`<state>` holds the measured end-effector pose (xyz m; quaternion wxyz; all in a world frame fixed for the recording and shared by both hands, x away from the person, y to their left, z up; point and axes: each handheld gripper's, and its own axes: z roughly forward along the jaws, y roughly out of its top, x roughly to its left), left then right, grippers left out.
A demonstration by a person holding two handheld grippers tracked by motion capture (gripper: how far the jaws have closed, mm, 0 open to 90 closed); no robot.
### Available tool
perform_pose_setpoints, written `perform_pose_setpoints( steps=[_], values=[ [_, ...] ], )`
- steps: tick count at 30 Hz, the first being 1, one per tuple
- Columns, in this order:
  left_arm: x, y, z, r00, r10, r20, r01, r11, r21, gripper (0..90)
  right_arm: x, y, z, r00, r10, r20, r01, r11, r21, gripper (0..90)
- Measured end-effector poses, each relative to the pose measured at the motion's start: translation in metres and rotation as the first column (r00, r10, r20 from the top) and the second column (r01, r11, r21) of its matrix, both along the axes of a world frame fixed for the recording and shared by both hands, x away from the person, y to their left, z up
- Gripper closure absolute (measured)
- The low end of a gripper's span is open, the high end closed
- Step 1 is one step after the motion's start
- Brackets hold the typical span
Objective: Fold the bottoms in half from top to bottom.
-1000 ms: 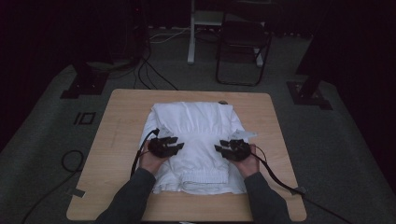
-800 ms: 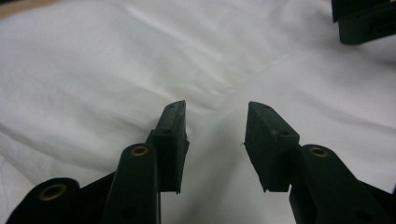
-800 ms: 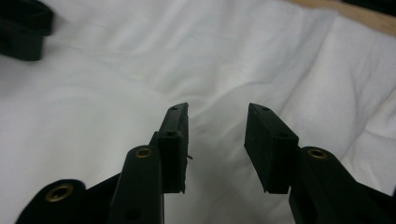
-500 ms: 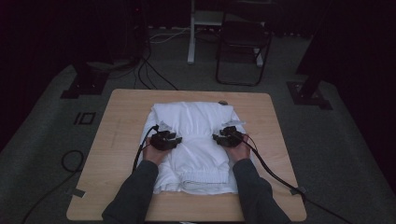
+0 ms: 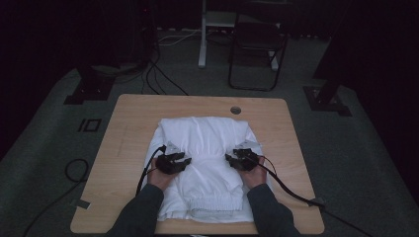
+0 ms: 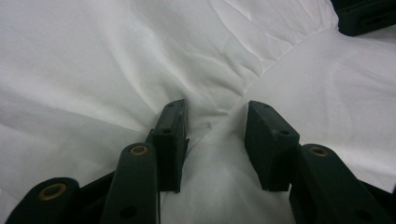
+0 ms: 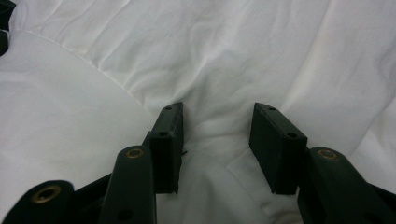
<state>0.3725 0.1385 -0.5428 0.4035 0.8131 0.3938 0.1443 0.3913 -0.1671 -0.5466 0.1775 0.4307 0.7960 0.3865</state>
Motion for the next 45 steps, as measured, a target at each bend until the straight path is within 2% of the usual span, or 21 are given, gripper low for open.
perform_pose_setpoints(
  steps=[9,14,17,20,21,23,24,25,26,28,30,33,36,37,40,42,45],
  values=[
    [-0.019,0.001,0.0,1.0,-0.009,-0.001,0.009,0.9999,-0.008,58.4,-0.025,0.002,0.0,1.0,-0.009,0.004,0.009,1.0,-0.007,54.2],
    [-0.027,0.002,0.0,0.9999,-0.011,-0.001,0.011,0.9999,-0.006,58.2,-0.032,0.002,0.0,1.0,-0.008,0.005,0.008,1.0,-0.006,54.2],
    [-0.029,0.003,0.0,0.9998,-0.014,-0.013,0.013,0.9996,-0.023,57.0,-0.035,0.002,0.0,1.0,-0.004,0.003,0.004,1.0,-0.006,54.2],
    [-0.025,0.008,0.009,0.9983,-0.023,-0.053,0.02,0.9979,-0.062,53.2,-0.035,0.002,0.0,1.0,-0.004,0.003,0.004,1.0,-0.005,54.2],
    [-0.023,0.009,0.013,0.9989,-0.018,-0.043,0.016,0.9982,-0.057,52.0,-0.035,0.002,0.0,1.0,-0.004,0.002,0.004,1.0,-0.004,54.2],
    [-0.015,0.013,0.025,0.9996,0.024,0.012,-0.024,0.9994,-0.024,47.8,-0.035,0.002,0.0,1.0,-0.004,0.003,0.004,1.0,-0.006,54.3],
    [-0.015,0.013,0.025,0.9996,0.024,0.012,-0.024,0.9994,-0.024,46.0,-0.035,0.002,0.0,1.0,-0.004,0.003,0.004,1.0,-0.006,54.3],
    [-0.001,0.023,0.041,0.9946,0.085,0.059,-0.084,0.9961,-0.026,46.0,-0.035,0.002,0.0,1.0,-0.004,0.004,0.004,1.0,-0.008,54.3],
    [0.007,0.028,0.047,0.9912,0.113,0.069,-0.111,0.9932,-0.034,43.4,-0.036,0.002,0.0,1.0,-0.005,0.005,0.005,1.0,-0.009,54.6],
    [0.026,0.037,0.055,0.9809,0.18,0.075,-0.178,0.9836,-0.029,37.8,-0.036,0.003,0.0,1.0,-0.005,0.005,0.005,1.0,-0.01,55.0],
    [0.045,0.045,0.059,0.9679,0.241,0.071,-0.24,0.9705,-0.017,34.3,-0.038,0.003,0.0,1.0,-0.004,0.006,0.004,1.0,-0.011,55.6],
    [0.073,0.052,0.053,0.9491,0.313,0.036,-0.314,0.9495,0.01,28.4,-0.041,0.003,0.0,1.0,0.002,0.004,-0.002,1.0,-0.009,56.4],
    [0.097,0.056,0.037,0.9335,0.358,-0.022,-0.357,0.9335,0.032,25.9,-0.042,0.003,0.0,1.0,0.007,0.004,-0.007,1.0,-0.008,56.6],
    [0.103,0.058,0.031,0.9296,0.365,-0.049,-0.364,0.9309,0.026,25.0,-0.042,0.003,0.0,1.0,0.008,0.003,-0.008,1.0,-0.008,56.6],
    [0.113,0.057,0.015,0.9195,0.384,-0.082,-0.377,0.9215,0.094,24.3,-0.042,0.003,0.0,1.0,0.009,0.003,-0.009,1.0,-0.007,56.6],
    [0.115,0.059,0.009,0.9156,0.387,-0.109,-0.381,0.9217,0.071,23.0,-0.042,0.002,0.0,0.9999,0.01,0.002,-0.01,1.0,-0.006,56.6],
    [0.114,0.06,0.006,0.9187,0.381,-0.104,-0.378,0.9246,0.05,22.9,-0.042,0.002,0.0,0.9999,0.014,0.003,-0.014,1.0,-0.006,56.6]
  ],
)
